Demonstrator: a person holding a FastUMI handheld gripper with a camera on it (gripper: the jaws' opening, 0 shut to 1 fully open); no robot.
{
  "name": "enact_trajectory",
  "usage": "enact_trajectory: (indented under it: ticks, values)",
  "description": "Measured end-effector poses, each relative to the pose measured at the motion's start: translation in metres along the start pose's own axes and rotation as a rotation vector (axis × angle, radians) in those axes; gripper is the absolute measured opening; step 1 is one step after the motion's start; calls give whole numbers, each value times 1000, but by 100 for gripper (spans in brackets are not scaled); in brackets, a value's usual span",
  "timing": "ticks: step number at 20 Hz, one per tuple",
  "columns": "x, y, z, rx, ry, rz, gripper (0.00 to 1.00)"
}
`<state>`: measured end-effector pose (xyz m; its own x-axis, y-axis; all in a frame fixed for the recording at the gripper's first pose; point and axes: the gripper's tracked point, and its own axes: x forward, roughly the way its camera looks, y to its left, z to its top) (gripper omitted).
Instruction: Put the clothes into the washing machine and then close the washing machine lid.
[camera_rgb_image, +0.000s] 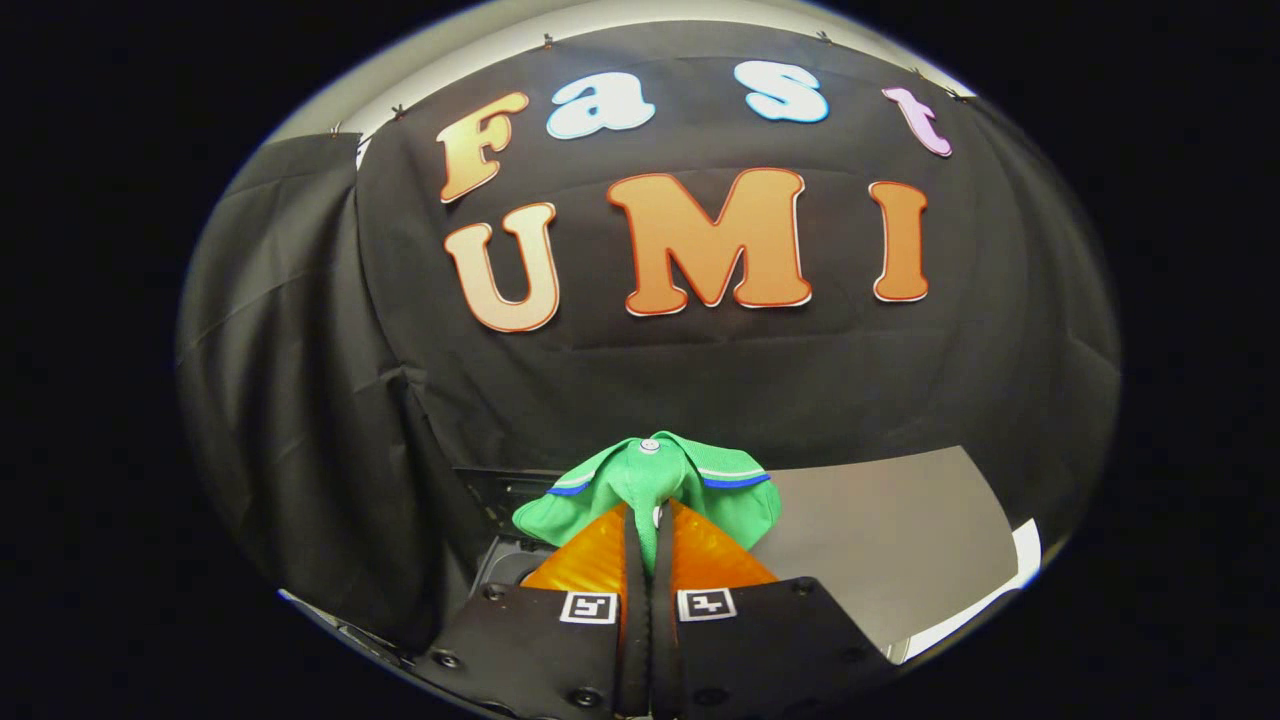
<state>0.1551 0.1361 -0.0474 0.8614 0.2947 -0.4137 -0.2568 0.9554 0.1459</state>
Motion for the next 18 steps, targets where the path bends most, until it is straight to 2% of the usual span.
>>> enact_trajectory:
  ticks: [11, 18]
  values:
    - [54, 111, -45, -12, 70, 145, 9]
    - [109, 144, -112, 10, 188, 180, 9]
